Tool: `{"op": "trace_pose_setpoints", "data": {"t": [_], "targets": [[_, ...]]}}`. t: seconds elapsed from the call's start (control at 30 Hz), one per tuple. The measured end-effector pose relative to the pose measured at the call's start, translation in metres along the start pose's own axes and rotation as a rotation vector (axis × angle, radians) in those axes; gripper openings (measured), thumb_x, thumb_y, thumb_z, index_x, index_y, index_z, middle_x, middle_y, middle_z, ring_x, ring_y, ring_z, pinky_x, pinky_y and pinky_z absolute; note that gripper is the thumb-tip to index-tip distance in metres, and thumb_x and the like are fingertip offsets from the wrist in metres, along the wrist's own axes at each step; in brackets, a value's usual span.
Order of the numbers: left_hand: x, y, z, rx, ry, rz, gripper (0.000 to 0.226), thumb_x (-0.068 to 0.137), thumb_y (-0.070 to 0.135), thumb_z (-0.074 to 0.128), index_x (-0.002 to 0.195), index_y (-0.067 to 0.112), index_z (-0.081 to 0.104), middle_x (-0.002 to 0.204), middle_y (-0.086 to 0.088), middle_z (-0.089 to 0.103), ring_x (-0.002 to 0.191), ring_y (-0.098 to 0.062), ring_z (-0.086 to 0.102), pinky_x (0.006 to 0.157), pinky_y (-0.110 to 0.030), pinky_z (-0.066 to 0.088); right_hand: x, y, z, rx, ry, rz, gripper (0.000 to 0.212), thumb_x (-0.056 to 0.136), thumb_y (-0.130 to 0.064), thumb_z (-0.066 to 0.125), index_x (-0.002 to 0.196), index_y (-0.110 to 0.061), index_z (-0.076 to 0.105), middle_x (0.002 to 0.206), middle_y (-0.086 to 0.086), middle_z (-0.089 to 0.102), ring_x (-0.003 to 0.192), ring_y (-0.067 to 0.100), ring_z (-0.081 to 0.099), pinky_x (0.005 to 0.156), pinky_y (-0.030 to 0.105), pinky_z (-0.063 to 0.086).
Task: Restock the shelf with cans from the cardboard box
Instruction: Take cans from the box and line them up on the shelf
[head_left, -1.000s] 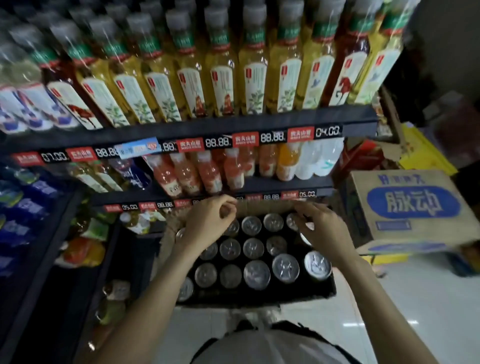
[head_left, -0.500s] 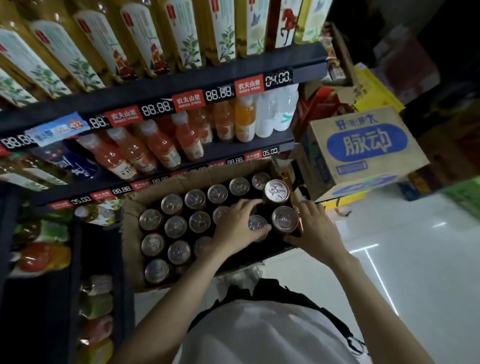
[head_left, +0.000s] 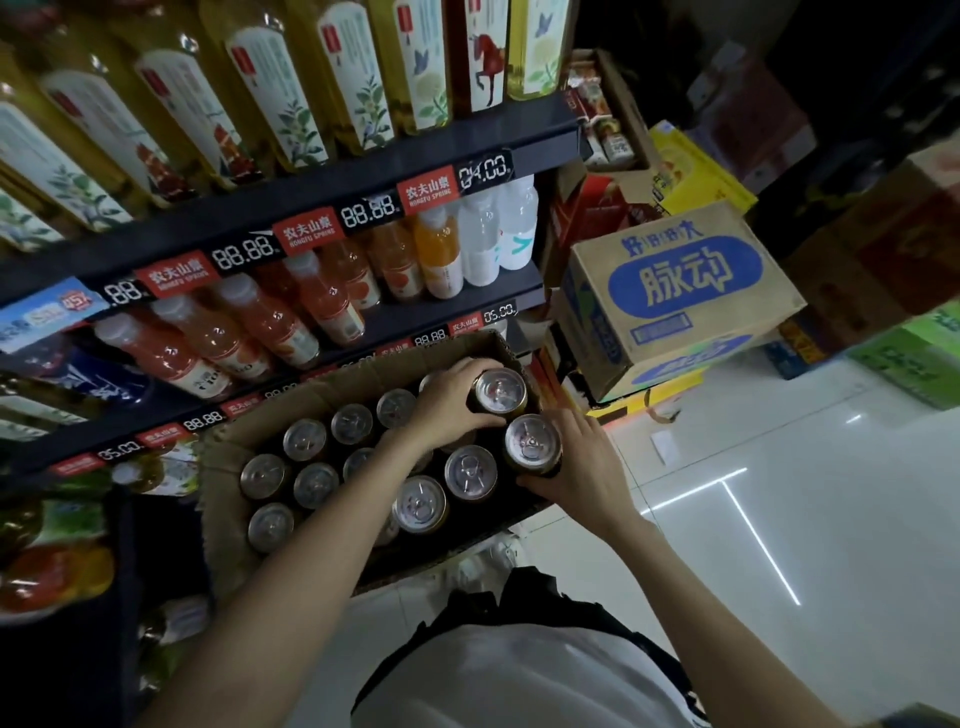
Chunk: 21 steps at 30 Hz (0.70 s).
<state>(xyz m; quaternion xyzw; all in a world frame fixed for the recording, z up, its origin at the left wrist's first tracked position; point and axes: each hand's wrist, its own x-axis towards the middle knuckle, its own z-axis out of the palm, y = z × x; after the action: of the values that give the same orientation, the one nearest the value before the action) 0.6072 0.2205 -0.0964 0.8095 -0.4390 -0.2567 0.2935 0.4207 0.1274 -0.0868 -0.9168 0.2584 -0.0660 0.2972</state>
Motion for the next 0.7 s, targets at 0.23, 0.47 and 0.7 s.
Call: {"op": "trace_pose_setpoints", "data": {"t": [0.23, 0.47, 0.7], "targets": [[-0.038, 0.033, -0.059, -0.549, 0.361, -0.186, 0.055, 0.056, 0.047, 0.080, 0.105, 0.031, 0.062, 0.112, 0.005, 0.062, 0.102, -0.005, 0.058, 0.089, -0.024, 0.045, 0.022, -0.031, -0.068, 0.668, 0.021, 0.115, 0.067, 0.056, -0.042, 0.083, 0.114, -0.031, 0.051, 0.105, -0.013, 0.065, 0.092, 0.000, 0.062, 0.075, 0.022, 0.050], [-0.061, 0.096, -0.149, -0.555, 0.609, -0.086, 0.049, 0.051, 0.061, 0.069, 0.094, 0.037, 0.061, 0.092, 0.021, 0.066, 0.087, 0.009, 0.060, 0.074, -0.019, 0.049, 0.076, -0.084, -0.137, 0.686, -0.044, -0.130, 0.064, 0.062, -0.048, 0.081, 0.115, -0.029, 0.051, 0.100, -0.010, 0.067, 0.091, 0.000, 0.065, 0.074, 0.018, 0.053], [-0.087, 0.157, -0.247, -0.387, 0.829, 0.162, 0.036, 0.063, 0.057, 0.064, 0.096, 0.042, 0.064, 0.093, 0.032, 0.067, 0.092, 0.009, 0.061, 0.070, -0.009, 0.049, 0.119, -0.166, -0.229, 0.572, -0.053, -0.494, 0.066, 0.065, -0.052, 0.077, 0.119, -0.026, 0.051, 0.100, -0.010, 0.068, 0.091, 0.002, 0.065, 0.074, 0.020, 0.053]]}}
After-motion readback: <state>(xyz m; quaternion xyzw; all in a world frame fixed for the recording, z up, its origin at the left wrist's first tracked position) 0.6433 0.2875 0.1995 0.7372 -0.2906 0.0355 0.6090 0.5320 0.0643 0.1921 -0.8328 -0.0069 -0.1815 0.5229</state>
